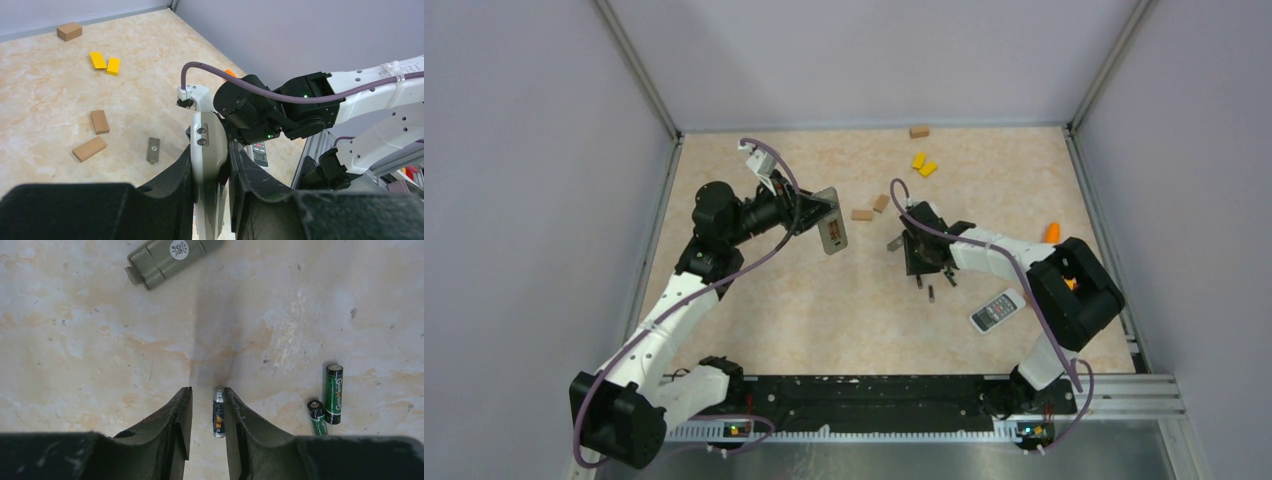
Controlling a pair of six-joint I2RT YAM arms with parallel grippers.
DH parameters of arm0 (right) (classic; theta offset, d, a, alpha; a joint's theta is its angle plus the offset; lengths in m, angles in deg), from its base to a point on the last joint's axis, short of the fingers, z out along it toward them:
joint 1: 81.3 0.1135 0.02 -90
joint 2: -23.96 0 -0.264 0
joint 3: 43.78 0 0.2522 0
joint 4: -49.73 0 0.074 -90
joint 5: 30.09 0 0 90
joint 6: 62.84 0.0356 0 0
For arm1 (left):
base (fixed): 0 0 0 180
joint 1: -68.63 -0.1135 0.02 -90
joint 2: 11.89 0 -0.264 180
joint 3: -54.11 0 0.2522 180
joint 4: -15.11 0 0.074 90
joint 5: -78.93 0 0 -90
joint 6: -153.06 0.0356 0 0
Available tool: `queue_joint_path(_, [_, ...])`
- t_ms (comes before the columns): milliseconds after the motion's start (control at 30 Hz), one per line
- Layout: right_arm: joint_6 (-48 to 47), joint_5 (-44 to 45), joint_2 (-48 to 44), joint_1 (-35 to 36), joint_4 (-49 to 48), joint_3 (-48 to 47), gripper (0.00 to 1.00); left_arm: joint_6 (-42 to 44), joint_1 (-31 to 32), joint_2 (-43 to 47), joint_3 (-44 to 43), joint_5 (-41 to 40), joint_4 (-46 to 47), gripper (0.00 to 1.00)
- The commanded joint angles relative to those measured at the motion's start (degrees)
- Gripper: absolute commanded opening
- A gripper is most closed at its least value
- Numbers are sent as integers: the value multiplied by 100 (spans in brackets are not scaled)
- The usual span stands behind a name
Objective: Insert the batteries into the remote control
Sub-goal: Pick up the battery from the center of the board.
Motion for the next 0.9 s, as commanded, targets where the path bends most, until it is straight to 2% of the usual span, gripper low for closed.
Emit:
queue_joint_path(0, [-165,391,159,176,145,-383,30,-11,-26,25,-14,-55,184,0])
queue_joint_path(433, [42,434,332,199,450,-463,27,11,-34,11,-37,-93,125,0])
queue_joint_path(500, [68,430,331,199,475,-457,24,11,-33,22,-26,-94,115,0])
queue_joint_path(667, [174,538,244,199,336,-397,6,-34,-29,7,-25,-98,116,0])
queue_joint_path(867, [181,524,-435,199,-299,-264,0,-639,-34,-351,35,-125,424,0])
